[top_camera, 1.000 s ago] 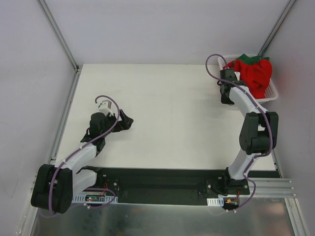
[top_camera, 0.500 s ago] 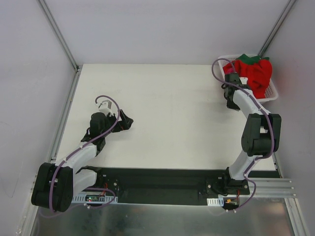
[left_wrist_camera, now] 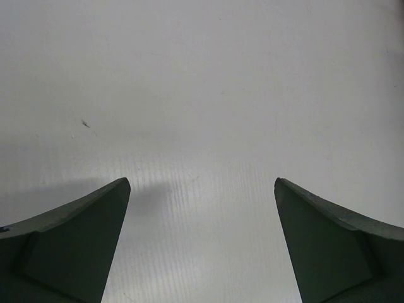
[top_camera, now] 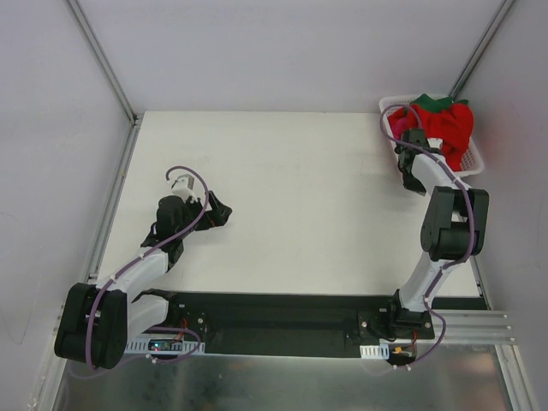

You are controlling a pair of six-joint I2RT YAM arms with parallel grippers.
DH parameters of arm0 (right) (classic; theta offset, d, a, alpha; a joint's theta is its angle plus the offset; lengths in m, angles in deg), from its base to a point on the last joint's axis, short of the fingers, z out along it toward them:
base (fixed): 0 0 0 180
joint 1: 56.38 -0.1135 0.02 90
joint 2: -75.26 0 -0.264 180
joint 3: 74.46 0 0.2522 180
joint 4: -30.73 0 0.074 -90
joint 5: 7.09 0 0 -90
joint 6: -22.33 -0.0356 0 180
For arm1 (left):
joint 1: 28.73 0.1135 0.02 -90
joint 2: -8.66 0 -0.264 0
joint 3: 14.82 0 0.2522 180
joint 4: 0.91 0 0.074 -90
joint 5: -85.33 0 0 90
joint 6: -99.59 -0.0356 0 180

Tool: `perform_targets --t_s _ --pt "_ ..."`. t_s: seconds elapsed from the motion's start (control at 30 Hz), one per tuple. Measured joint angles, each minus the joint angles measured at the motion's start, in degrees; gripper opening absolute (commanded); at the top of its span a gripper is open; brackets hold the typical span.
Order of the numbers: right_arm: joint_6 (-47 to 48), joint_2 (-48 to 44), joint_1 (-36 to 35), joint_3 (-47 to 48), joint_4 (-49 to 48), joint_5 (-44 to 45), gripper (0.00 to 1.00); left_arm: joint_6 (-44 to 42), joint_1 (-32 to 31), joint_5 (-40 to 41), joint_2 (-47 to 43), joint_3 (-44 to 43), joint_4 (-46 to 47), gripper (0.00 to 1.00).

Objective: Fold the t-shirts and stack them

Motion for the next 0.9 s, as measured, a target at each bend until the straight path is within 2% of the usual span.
perform_targets --t_s 0.5,0.9 --pt "3.1 2.3 0.2 1.3 -6.0 -1.0 0.01 -0.2 0.0 0.0 0.0 0.0 0.0 0.99" --pt "2.2 2.0 0.2 1.3 -5.4 -0.8 0.01 -0.2 0.0 0.0 -0.2 0.5 -0.1 0.99"
